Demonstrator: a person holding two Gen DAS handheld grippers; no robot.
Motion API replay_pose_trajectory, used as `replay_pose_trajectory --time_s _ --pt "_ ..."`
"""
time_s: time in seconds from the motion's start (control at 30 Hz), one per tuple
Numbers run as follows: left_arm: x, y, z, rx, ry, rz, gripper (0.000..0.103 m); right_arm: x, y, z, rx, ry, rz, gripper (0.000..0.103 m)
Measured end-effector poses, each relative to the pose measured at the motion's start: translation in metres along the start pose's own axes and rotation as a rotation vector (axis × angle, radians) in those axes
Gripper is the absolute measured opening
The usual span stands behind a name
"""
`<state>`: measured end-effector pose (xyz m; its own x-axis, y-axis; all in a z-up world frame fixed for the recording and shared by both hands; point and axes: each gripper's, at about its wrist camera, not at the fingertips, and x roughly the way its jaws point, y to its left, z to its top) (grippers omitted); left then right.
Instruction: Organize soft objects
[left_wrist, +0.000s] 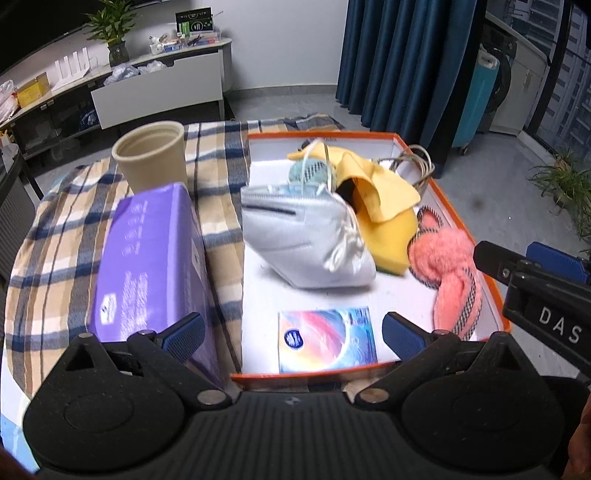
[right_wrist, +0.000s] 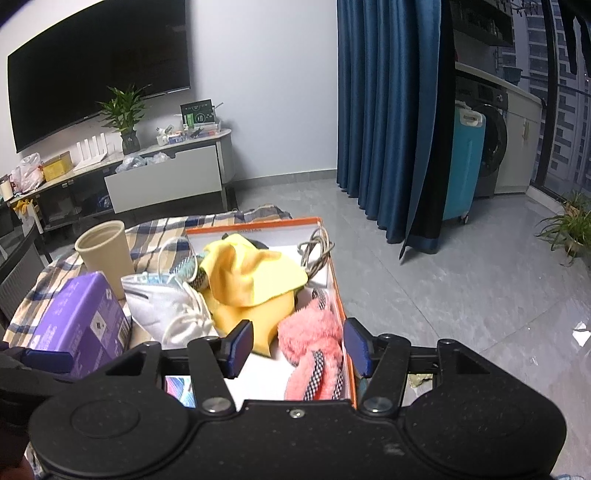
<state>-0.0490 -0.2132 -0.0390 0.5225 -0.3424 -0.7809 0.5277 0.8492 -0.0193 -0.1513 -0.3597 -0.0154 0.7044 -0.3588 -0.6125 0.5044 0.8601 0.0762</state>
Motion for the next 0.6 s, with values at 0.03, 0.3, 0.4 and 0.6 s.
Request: replay_pose_trajectory --time_s 0.03,0.3,0.4,0.6 --pt "0.0 -0.001 -0.002 0.003 0.001 0.001 0.103 0.0 0.0 -0.001 0.0 0.003 0.002 0.066" --pt "0.004 -0.002 -0.012 -0.013 0.02 -0.011 0.103 0.0 0.001 -0.011 -0.015 0.021 -0.001 0.069" --pt "0.007 -0.005 -0.015 -0.005 0.031 -0.008 0.103 0.0 -0.001 -0.014 -0.012 0.027 -0.002 0.069" --pt "0.006 -0.007 -0.018 0.0 0.034 -0.017 0.103 -0.002 -0.002 -0.014 -0.006 0.02 -0.001 0.069"
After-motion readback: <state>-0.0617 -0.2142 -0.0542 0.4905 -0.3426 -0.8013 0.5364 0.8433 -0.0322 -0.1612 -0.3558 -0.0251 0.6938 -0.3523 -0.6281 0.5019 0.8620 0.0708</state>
